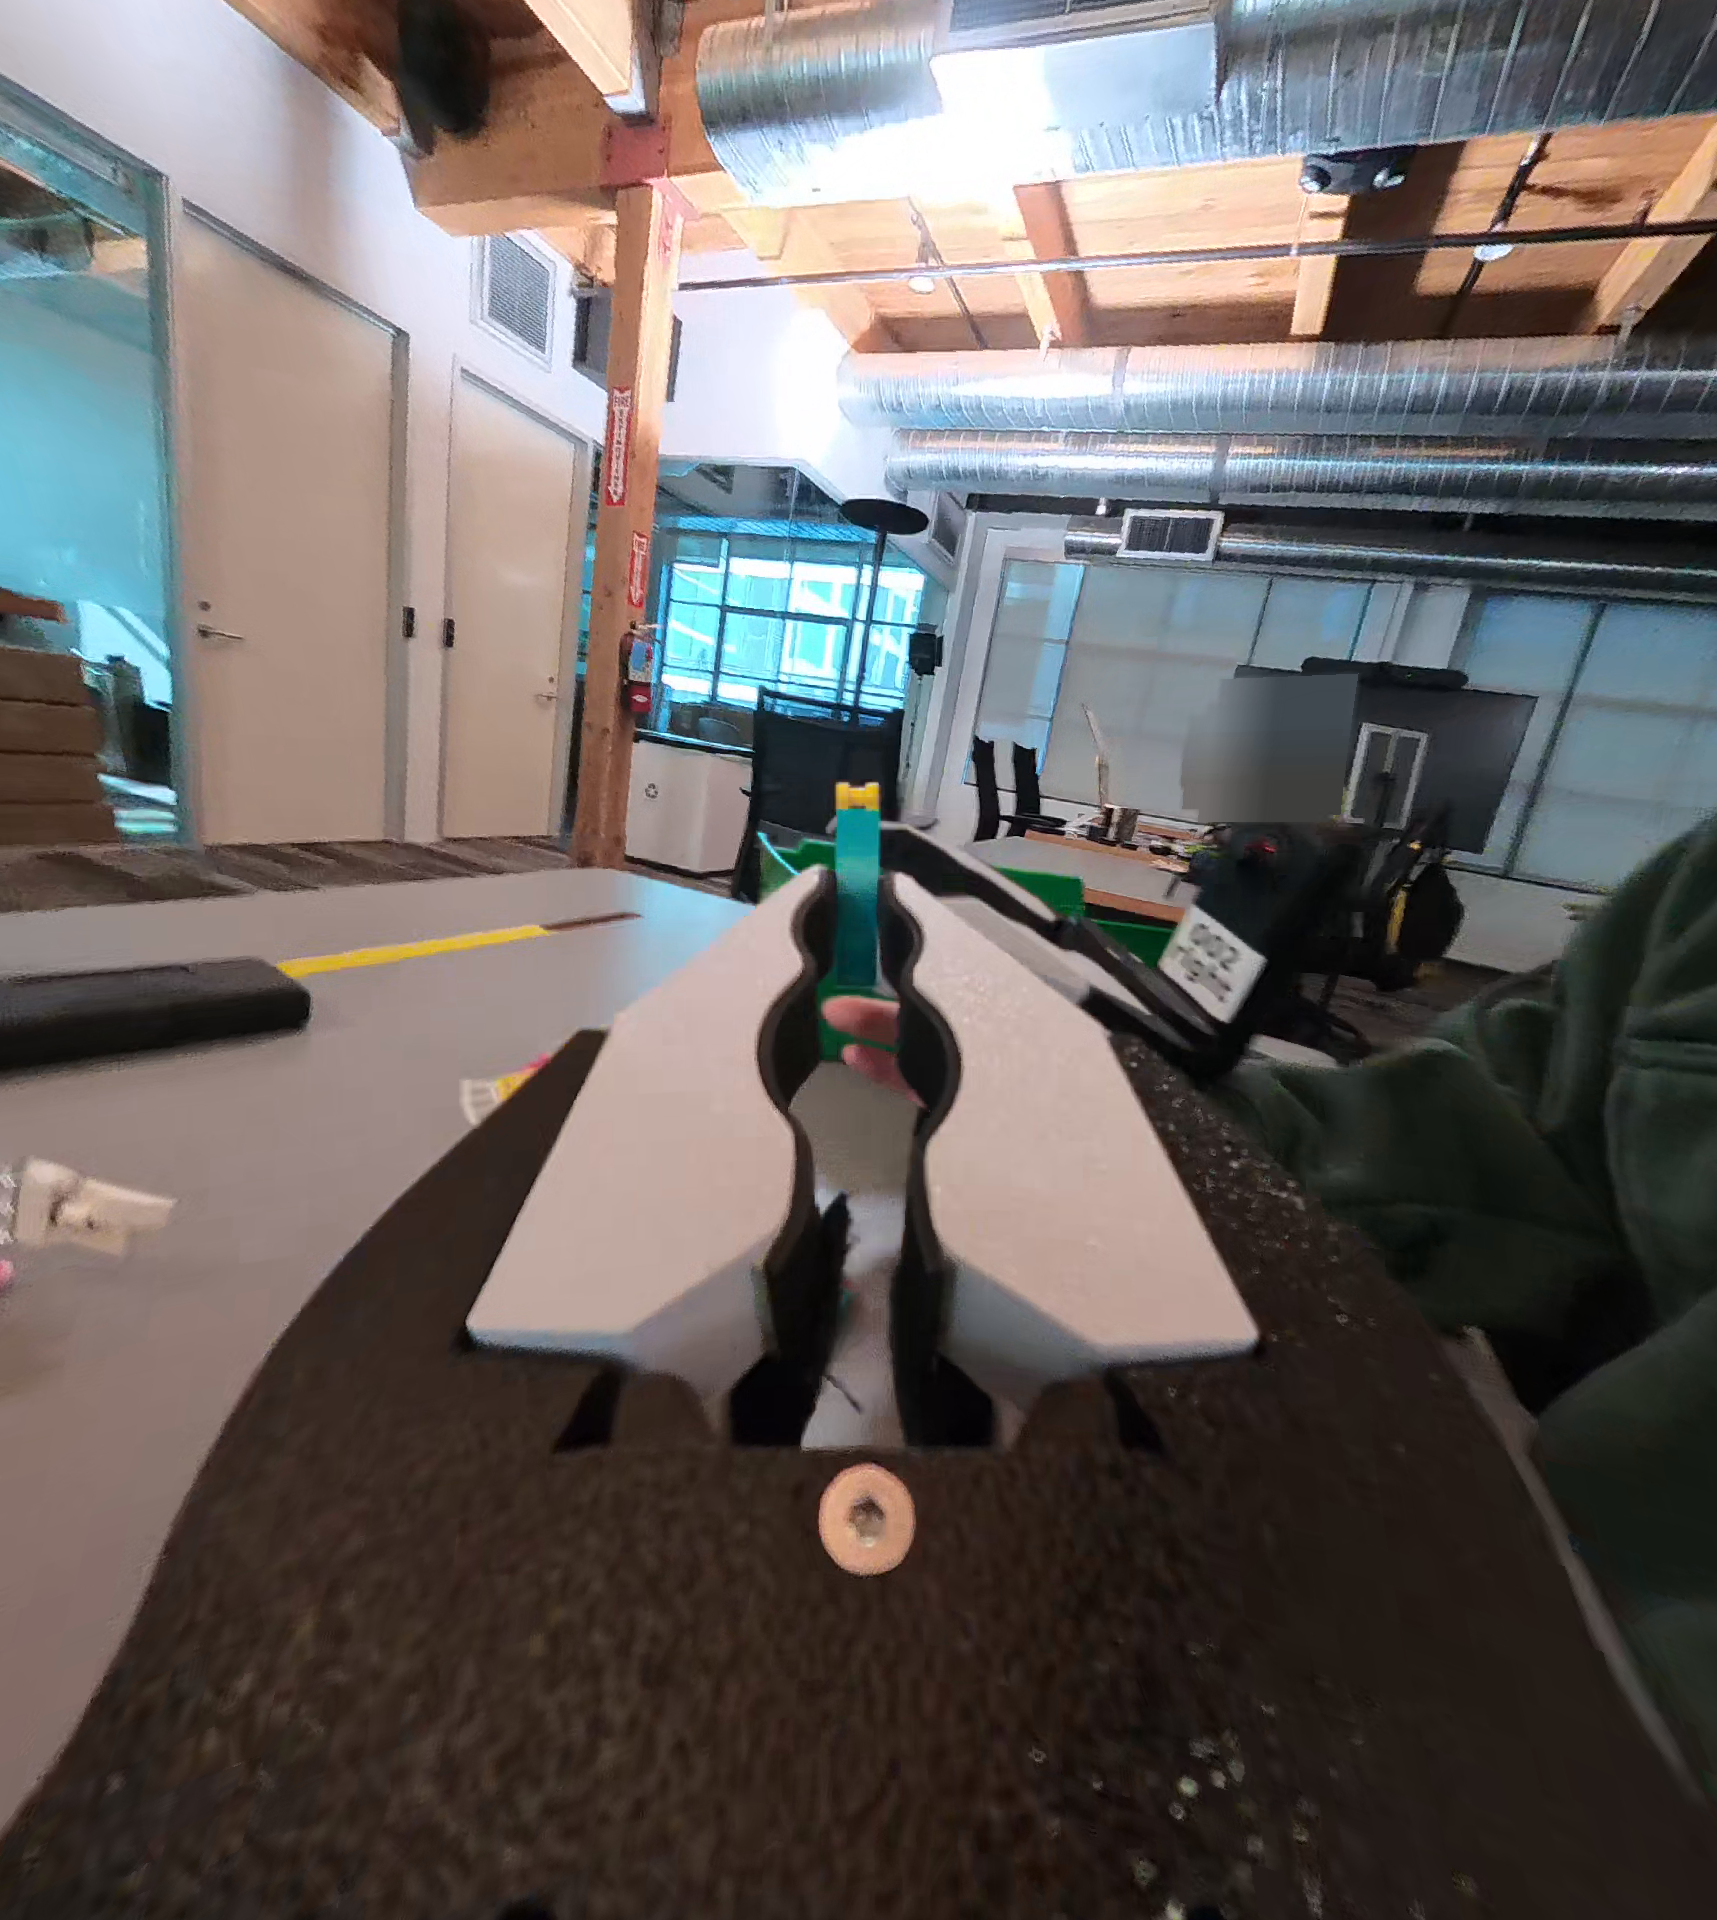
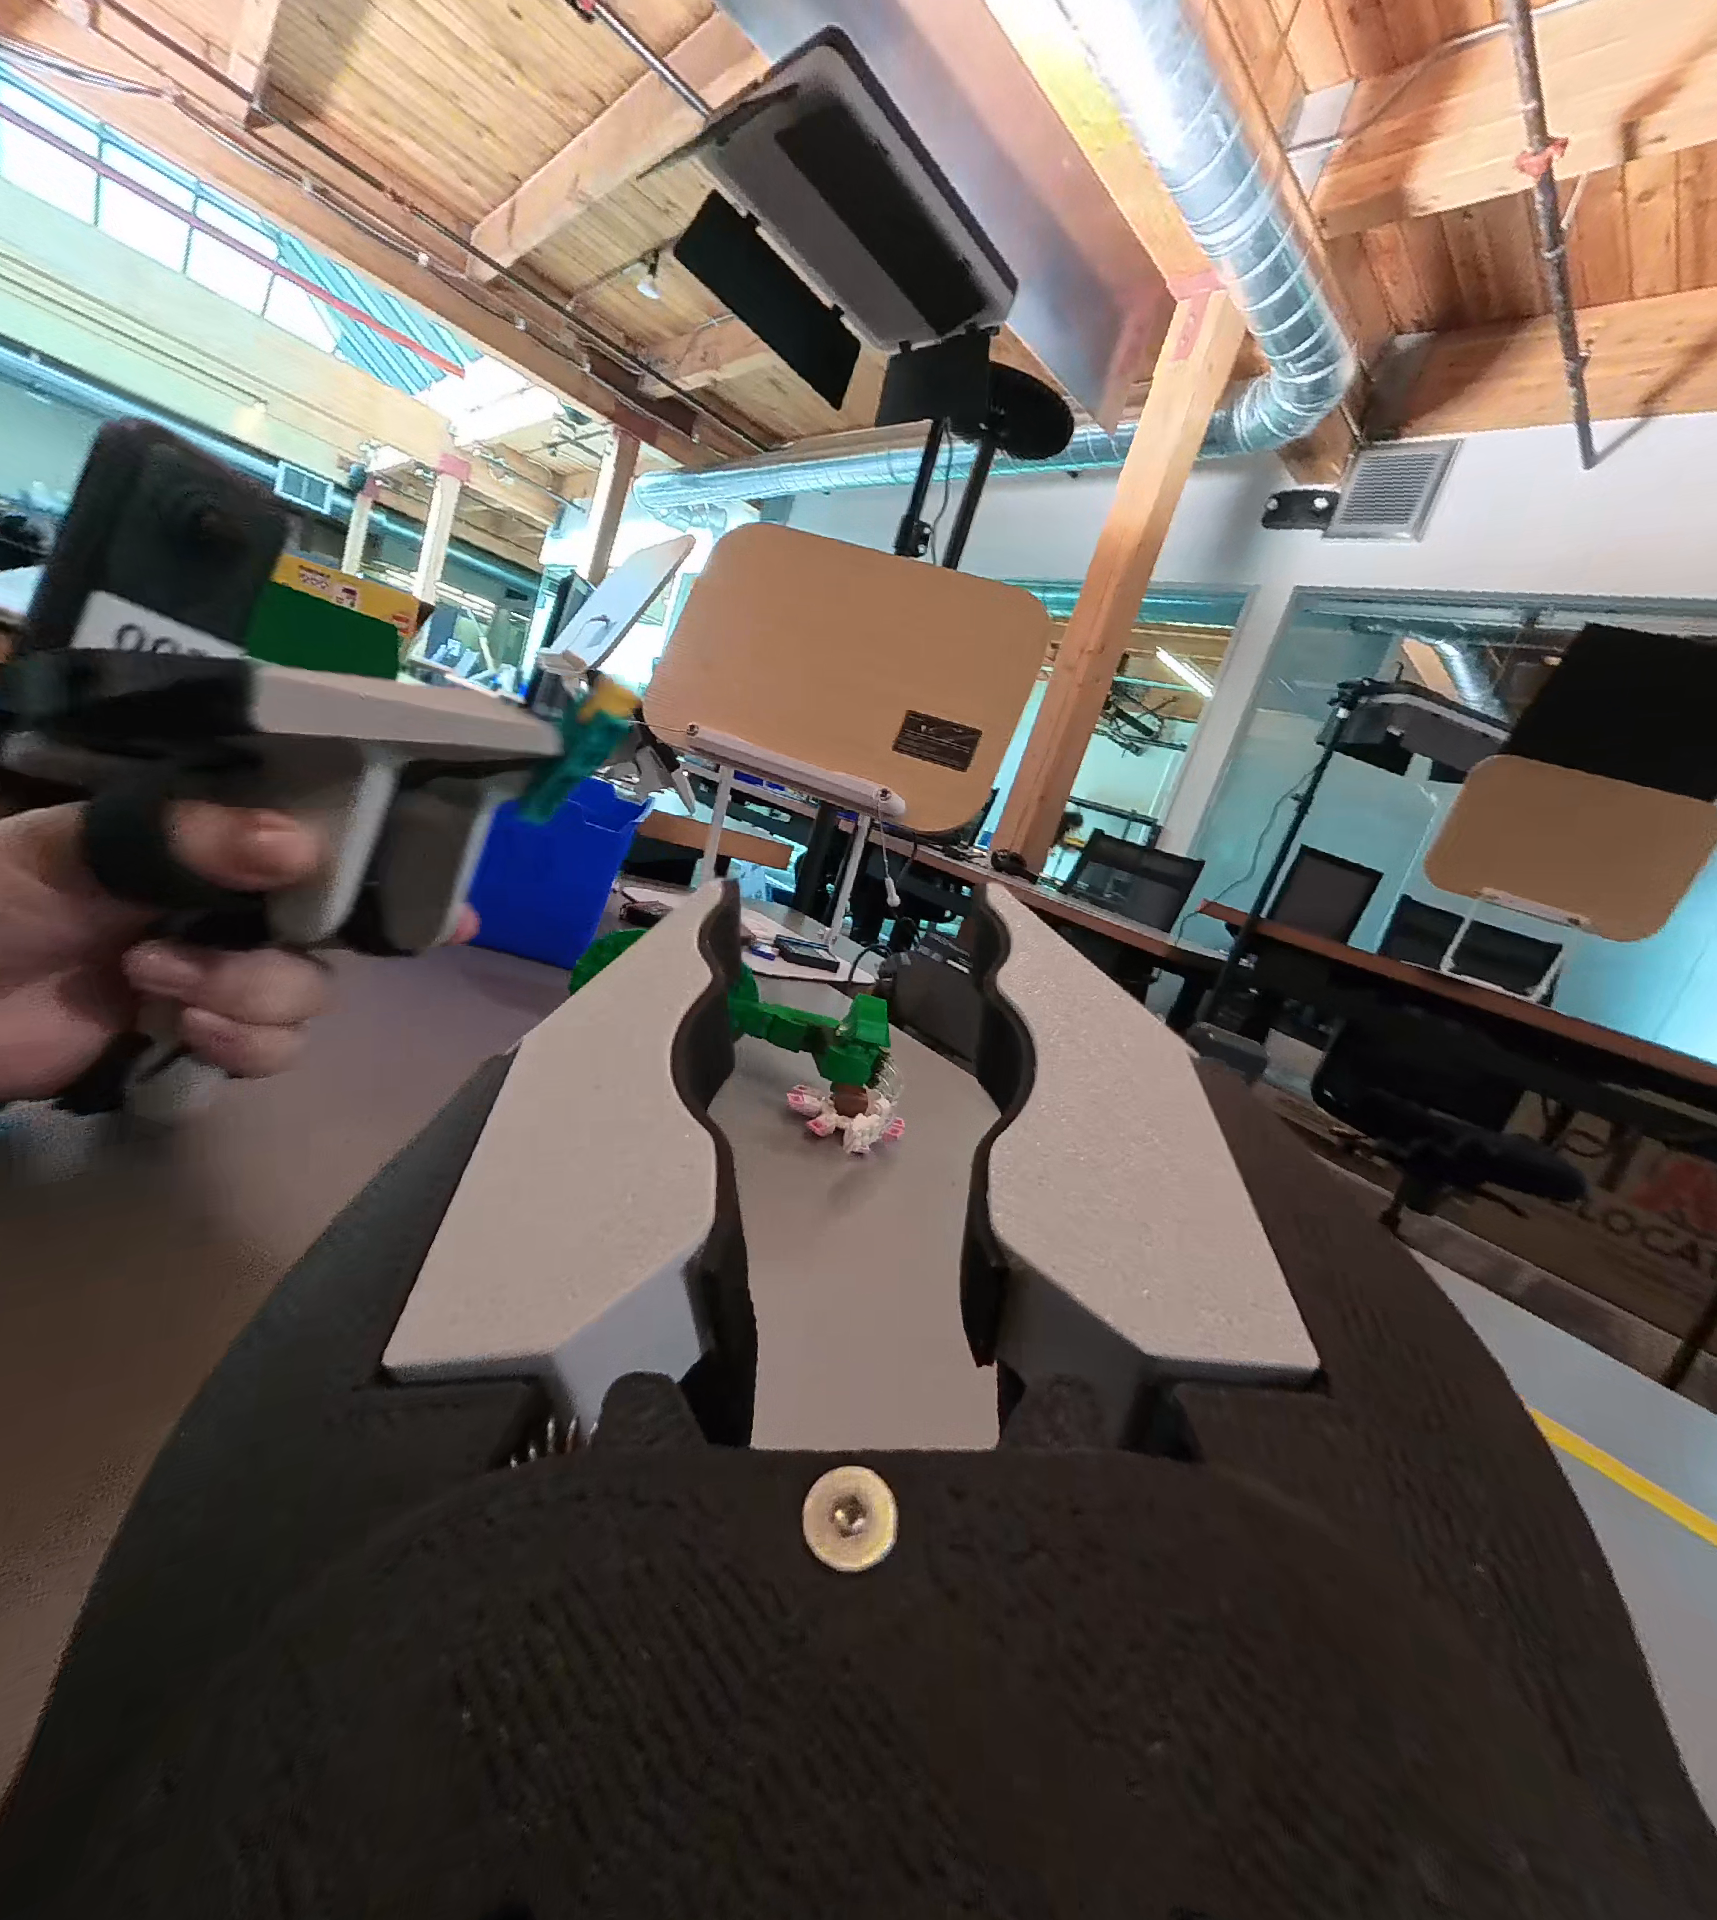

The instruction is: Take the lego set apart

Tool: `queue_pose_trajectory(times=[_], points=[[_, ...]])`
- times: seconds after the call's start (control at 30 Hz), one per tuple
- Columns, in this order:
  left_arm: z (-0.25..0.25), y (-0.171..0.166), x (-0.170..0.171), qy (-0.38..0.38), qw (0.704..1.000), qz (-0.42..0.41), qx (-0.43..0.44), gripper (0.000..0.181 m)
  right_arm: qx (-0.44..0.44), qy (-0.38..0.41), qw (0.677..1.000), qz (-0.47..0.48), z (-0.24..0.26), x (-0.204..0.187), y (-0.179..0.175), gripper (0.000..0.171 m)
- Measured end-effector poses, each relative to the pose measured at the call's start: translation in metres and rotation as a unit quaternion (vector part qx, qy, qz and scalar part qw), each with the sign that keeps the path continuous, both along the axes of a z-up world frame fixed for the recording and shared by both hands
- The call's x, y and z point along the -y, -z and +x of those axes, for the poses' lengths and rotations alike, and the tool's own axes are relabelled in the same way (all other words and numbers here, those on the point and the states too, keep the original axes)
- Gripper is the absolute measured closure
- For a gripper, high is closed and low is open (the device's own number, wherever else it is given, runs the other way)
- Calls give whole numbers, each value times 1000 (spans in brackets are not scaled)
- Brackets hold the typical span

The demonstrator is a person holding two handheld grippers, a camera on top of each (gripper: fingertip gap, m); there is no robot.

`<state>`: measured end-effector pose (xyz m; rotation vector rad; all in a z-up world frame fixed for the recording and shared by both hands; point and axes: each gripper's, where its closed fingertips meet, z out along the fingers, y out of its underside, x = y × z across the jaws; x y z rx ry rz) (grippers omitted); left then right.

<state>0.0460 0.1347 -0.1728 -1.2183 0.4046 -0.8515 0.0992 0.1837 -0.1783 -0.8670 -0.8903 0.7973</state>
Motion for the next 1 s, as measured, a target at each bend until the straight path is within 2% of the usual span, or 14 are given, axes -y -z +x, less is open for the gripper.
queue_pose_trajectory(times=[0.07,0.17,0.33,0.47,0.57,0.73,0.8,1.0], points=[[9,-5,-15,5,1000,17,-26,176,8,-5,1000,15,-4,1,0,130],[33,-1,-34,69,995,19,-64,176,2,-19,1000,11,-4,-1,-1,132],[51,1,-43,163,986,-24,-4,175,-5,-78,996,-42,4,-18,2,134],[55,16,-35,172,984,-52,-21,176,0,-196,969,-151,6,-9,9,149],[56,25,-36,169,983,-67,-33,175,33,-235,952,-195,3,-3,19,158],[59,30,-39,177,979,-95,-21,175,31,-335,900,-276,3,11,19,153],[58,31,-41,175,979,-101,-21,175,31,-344,892,-293,2,10,20,155],[66,37,-37,195,973,-115,-33,175,37,-337,892,-299,1,8,23,165]])
